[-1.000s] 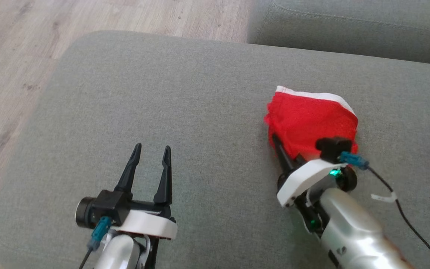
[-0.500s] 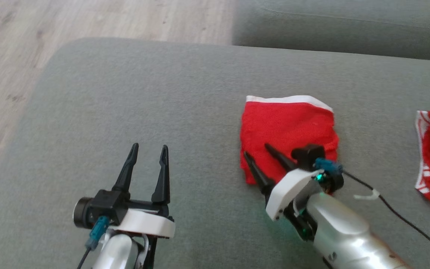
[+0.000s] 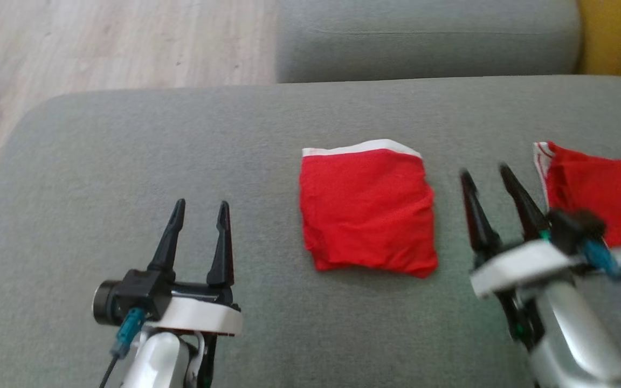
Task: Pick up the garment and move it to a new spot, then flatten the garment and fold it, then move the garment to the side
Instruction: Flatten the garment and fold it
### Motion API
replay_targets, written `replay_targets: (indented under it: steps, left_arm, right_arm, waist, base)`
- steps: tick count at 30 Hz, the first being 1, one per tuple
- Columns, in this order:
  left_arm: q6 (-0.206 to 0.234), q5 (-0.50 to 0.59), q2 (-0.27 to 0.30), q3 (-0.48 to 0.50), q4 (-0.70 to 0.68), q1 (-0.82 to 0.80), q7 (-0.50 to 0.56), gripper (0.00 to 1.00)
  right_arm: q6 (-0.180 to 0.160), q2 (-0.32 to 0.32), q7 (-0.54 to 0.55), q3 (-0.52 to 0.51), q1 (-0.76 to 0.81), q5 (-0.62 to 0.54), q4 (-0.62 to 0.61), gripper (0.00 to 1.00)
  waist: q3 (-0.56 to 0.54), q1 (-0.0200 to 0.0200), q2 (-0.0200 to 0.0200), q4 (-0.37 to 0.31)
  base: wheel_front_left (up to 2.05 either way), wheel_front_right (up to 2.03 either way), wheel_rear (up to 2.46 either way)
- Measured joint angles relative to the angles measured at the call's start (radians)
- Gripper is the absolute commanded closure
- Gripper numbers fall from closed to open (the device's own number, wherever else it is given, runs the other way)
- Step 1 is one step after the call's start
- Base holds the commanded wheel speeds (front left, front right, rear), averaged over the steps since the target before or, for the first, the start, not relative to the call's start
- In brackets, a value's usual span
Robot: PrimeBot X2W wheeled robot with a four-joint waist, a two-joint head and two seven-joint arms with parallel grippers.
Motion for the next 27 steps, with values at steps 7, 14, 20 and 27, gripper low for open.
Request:
replay_targets:
  steps: [7,14,20,27]
  left_arm:
    - [0.000,-0.002,0.000,0.009,-0.014,0.006,0.000,0.00]
    - [-0.003,-0.001,0.000,0.006,-0.009,0.007,0.000,0.00]
    - [-0.010,-0.002,0.000,-0.006,-0.015,-0.005,0.000,0.00]
    - [-0.010,-0.012,0.000,-0.032,-0.017,-0.059,0.000,0.00]
  right_arm:
    - [0.000,0.068,0.000,-0.169,0.153,-0.128,-0.078,0.00]
    - [0.000,0.086,0.000,-0.197,0.195,-0.186,-0.114,0.00]
    - [0.000,0.088,0.004,-0.177,0.123,-0.207,-0.115,1.00]
    - [0.000,0.088,0.044,-0.137,-0.063,-0.215,0.008,1.00]
  waist:
    - [-0.009,0.0000,0.0000,-0.049]
    - [0.019,0.0000,0.0000,-0.045]
    - [0.069,0.0001,0.0000,-0.010]
    - [0.146,0.0002,0.0000,0.051]
  base:
    - [0.00,0.00,0.00]
    - [0.00,0.00,0.00]
    - [0.00,0.00,0.00]
    - [0.00,0.00,0.00]
